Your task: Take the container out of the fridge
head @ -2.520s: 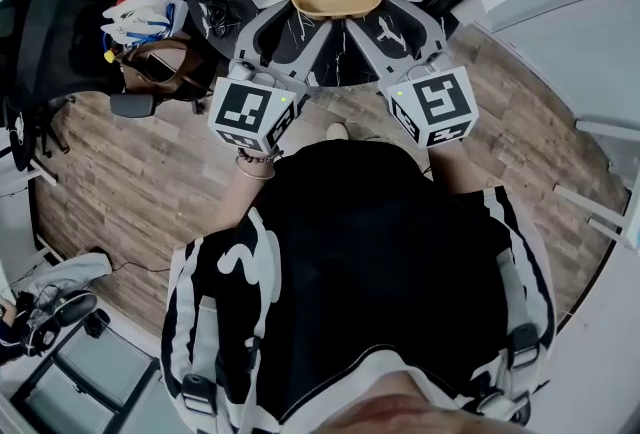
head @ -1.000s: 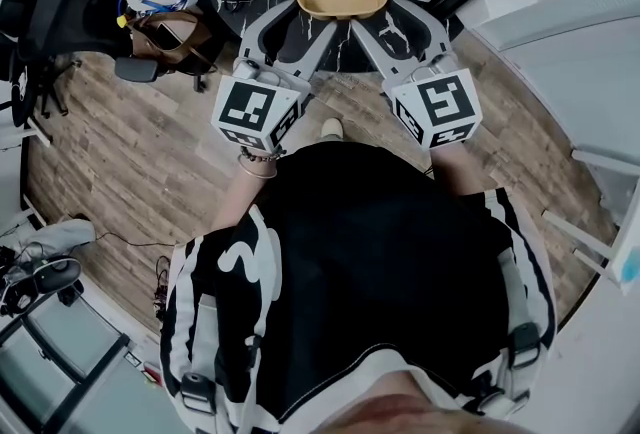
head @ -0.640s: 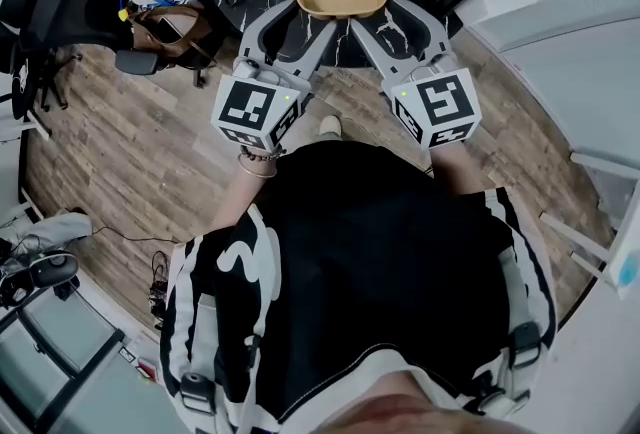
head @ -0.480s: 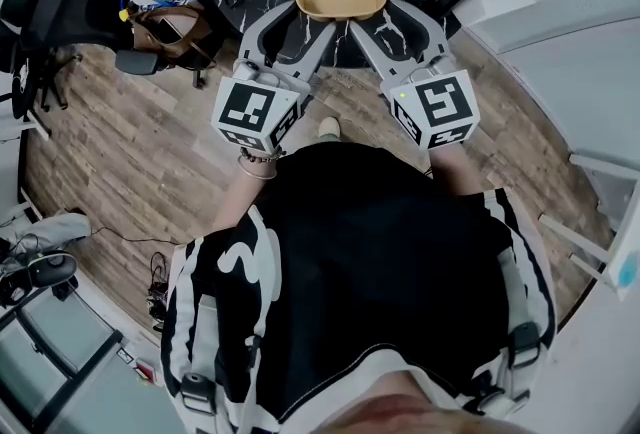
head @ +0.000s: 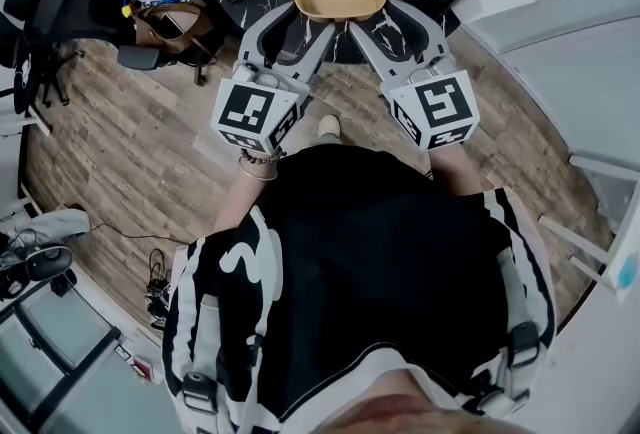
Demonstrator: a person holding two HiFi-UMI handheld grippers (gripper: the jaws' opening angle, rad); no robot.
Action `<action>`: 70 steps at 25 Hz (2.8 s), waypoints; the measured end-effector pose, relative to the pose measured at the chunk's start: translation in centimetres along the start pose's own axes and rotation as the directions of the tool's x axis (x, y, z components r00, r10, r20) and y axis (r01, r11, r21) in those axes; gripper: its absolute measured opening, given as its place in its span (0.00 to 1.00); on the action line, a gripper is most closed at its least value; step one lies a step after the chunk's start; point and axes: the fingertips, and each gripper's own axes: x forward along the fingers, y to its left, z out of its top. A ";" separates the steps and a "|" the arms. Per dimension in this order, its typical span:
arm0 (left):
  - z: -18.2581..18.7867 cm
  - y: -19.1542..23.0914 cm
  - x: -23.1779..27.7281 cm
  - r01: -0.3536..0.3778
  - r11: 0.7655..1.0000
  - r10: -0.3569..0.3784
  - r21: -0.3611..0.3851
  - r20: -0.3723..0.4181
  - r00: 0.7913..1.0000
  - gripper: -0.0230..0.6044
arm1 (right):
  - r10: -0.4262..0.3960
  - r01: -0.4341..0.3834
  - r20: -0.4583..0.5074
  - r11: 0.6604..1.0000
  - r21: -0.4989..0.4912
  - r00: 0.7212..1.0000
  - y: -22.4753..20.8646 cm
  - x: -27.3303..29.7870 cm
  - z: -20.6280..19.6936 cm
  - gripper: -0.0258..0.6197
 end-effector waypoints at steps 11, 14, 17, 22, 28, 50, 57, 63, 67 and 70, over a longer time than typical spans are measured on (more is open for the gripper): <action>-0.5 -1.1 -1.0 -0.013 1.000 0.013 -0.006 -0.006 1.000 0.36 | 0.012 -0.012 -0.006 1.000 0.005 1.000 0.9 -1.2 -0.6 0.37; -0.6 -1.5 -1.4 -0.017 1.000 0.017 -0.008 -0.005 1.000 0.36 | 0.017 -0.017 -0.006 1.000 0.003 1.000 1.2 -1.6 -0.7 0.37; -0.7 -1.9 -1.7 -0.021 1.000 0.021 -0.010 -0.003 1.000 0.36 | 0.021 -0.021 -0.008 1.000 0.001 1.000 1.4 -2.0 -0.8 0.37; -0.7 -2.4 -2.1 -0.027 0.999 0.027 -0.017 0.002 1.000 0.36 | 0.026 -0.026 -0.011 1.000 -0.003 1.000 1.7 -2.6 -0.8 0.37; -0.5 -3.5 -2.9 -0.028 1.000 0.028 -0.014 0.006 1.000 0.36 | 0.024 -0.024 -0.007 1.000 -0.001 1.000 2.3 -3.8 -0.9 0.37; -0.4 -7.2 -6.0 -0.035 0.999 0.035 -0.008 0.017 0.999 0.36 | 0.026 -0.026 0.005 1.000 -0.005 1.000 4.8 -7.8 -1.1 0.37; -0.6 -7.9 -6.9 -0.045 0.999 0.045 -0.006 0.012 0.999 0.36 | 0.033 -0.033 0.009 0.999 0.007 0.999 5.6 -8.6 -1.3 0.37; -0.6 -8.5 -7.4 -0.049 0.999 0.050 -0.004 0.015 0.999 0.36 | 0.036 -0.036 0.011 0.999 0.008 0.999 5.9 -9.2 -1.4 0.37; -0.6 -8.8 -7.5 -0.053 0.999 0.053 -0.005 0.017 0.998 0.36 | 0.032 -0.032 0.015 0.999 -0.001 0.999 6.0 -9.5 -1.4 0.37; -0.6 -9.1 -7.6 -0.055 0.998 0.055 -0.001 0.019 0.998 0.36 | 0.030 -0.030 0.020 1.000 -0.005 0.999 6.1 -9.9 -1.5 0.36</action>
